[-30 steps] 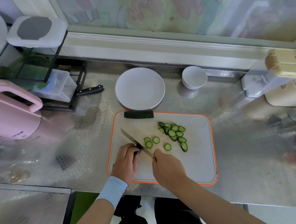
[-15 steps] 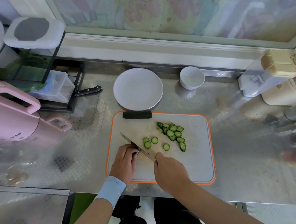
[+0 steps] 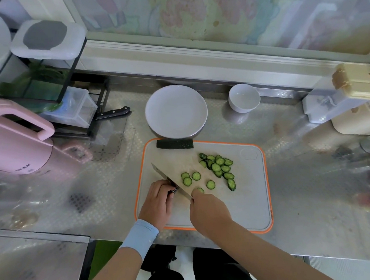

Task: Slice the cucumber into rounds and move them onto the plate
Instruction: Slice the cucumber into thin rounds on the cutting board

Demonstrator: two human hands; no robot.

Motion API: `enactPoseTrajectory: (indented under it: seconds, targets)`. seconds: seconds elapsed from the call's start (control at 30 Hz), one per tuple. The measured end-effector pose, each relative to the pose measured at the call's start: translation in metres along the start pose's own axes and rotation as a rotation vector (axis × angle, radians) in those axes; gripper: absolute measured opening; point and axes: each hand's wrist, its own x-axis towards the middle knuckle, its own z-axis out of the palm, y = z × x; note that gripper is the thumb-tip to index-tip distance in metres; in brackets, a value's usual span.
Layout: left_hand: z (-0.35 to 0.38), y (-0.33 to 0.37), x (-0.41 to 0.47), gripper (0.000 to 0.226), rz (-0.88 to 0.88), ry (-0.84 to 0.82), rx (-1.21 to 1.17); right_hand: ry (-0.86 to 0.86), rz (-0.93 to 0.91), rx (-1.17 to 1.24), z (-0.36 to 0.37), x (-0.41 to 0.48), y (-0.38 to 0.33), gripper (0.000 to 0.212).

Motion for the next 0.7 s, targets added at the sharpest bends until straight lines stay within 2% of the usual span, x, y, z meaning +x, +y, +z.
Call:
enactPoseTrajectory:
  seconds: [0.23,0.7]
  targets:
    - [-0.002,0.001,-0.003,0.019,-0.019,0.011,0.016,-0.003,-0.003,0.025,0.007,0.009,-0.004,0.008]
    - [0.002,-0.001,-0.007,0.013,-0.081,0.020,-0.023,0.082,-0.025,0.077,-0.003,-0.007,-0.004,0.018]
